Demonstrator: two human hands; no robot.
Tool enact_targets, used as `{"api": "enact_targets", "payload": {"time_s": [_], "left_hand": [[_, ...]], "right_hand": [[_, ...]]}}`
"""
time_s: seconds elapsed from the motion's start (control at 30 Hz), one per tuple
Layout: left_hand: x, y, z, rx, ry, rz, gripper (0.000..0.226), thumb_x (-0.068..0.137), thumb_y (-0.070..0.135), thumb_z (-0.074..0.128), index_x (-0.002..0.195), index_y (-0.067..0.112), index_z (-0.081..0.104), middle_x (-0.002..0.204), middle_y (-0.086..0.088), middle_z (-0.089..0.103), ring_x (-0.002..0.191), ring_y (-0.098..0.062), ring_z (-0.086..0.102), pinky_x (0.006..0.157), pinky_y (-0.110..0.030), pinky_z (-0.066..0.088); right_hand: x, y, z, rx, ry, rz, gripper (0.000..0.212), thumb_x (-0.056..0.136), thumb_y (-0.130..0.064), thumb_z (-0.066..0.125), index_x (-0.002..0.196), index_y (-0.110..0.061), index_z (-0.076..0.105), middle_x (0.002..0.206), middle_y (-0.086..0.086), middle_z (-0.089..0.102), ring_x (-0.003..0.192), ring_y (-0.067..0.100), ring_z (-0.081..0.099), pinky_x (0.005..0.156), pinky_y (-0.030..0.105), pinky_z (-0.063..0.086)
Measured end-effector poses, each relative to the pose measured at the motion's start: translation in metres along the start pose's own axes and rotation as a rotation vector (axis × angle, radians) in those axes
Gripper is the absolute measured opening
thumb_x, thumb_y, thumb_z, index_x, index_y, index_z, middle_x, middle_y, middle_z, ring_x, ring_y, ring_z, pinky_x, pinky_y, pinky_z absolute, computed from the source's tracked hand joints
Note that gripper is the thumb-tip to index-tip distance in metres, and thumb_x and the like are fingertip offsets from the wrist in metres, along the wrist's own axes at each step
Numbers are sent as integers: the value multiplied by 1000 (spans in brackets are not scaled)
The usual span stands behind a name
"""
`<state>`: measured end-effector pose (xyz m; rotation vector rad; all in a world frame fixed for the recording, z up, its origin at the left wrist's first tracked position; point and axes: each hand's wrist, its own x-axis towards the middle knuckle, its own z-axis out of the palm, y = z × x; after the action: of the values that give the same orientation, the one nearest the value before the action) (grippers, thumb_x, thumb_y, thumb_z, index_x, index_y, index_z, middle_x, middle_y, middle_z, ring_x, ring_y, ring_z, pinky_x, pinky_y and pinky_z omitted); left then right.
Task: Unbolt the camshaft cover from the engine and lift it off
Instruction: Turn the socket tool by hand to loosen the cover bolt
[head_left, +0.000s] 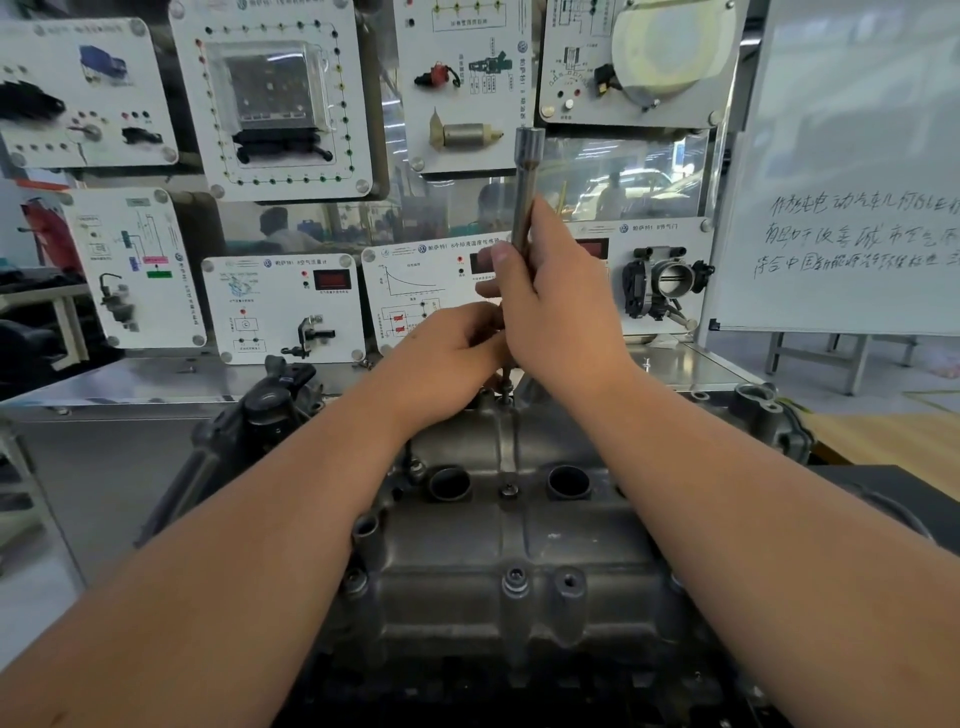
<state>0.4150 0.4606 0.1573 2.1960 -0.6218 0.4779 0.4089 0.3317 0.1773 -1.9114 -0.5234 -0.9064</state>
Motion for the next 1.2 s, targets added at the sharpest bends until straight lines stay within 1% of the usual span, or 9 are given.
{"api": "enact_targets", "payload": {"time_s": [0.17, 0.3, 0.43, 0.53, 0.6, 0.7, 0.9, 1.13, 1.2], "left_hand": [[-1, 3, -2, 21, -17, -4, 15, 97, 30, 60, 99, 19, 69, 90, -5, 76, 86, -29, 73, 82, -58, 56], [-2, 6, -2, 10, -10, -31, 46, 79, 46, 58, 105, 9, 66, 93, -10, 75, 88, -34, 72, 85, -58, 55], [-1, 1, 0, -17, -11, -9, 14, 96, 34, 59, 98, 27, 70, 91, -3, 77, 92, -27, 73, 86, -56, 56], [0, 0, -1, 17, 2, -3, 14, 101, 26, 57, 95, 29, 70, 91, -4, 77, 90, -29, 73, 83, -56, 56], [0, 0, -2, 11, -5, -3, 11, 99, 28, 60, 97, 24, 71, 90, -5, 77, 87, -32, 73, 82, -58, 56], [0, 4, -2, -17, -7, -25, 38, 84, 37, 62, 105, 6, 67, 92, -12, 75, 89, -38, 71, 87, -60, 55], [-1, 1, 1, -27, -32, -9, 19, 92, 39, 57, 97, 27, 71, 92, -4, 77, 93, -32, 73, 86, -60, 55], [1, 3, -1, -15, 0, -23, 47, 74, 39, 59, 103, 2, 67, 88, -15, 75, 85, -39, 70, 83, -60, 55], [1, 1, 0, -16, 0, -44, 44, 75, 41, 57, 103, 8, 69, 90, -10, 76, 86, -34, 72, 83, -58, 56]], "right_hand": [[-3, -1, 0, 20, 44, -17, 49, 104, -27, 52, 150, -17, 40, 104, 0, 72, 86, 15, 71, 81, 42, 58], [-4, -2, -1, 5, 96, -59, 52, 102, -25, 56, 152, -20, 40, 116, 3, 72, 94, 17, 71, 86, 41, 57], [-3, -1, 0, 2, 52, -56, 54, 105, -22, 47, 157, -21, 30, 96, 3, 74, 82, 17, 72, 77, 41, 58], [-4, -1, -1, 15, 63, -65, 62, 104, -23, 50, 159, -24, 21, 92, 4, 75, 79, 14, 71, 76, 37, 59], [-5, -2, -2, -7, 87, -92, 63, 102, -27, 56, 158, -23, 27, 104, 3, 75, 82, 11, 70, 79, 33, 57], [-4, -3, -2, -37, 95, -106, 58, 102, -25, 57, 155, -19, 35, 125, 4, 70, 96, 16, 70, 87, 32, 55], [-3, -1, -2, -21, 68, -81, 54, 104, -20, 49, 156, -16, 31, 95, 8, 75, 84, 21, 72, 78, 41, 58], [-4, -3, -2, -26, 74, -99, 54, 101, -23, 59, 151, -16, 42, 118, 3, 72, 97, 19, 70, 88, 32, 54], [-3, -1, -1, -35, 40, -84, 45, 103, -22, 53, 148, -14, 45, 112, 6, 73, 95, 20, 72, 85, 38, 57]]}}
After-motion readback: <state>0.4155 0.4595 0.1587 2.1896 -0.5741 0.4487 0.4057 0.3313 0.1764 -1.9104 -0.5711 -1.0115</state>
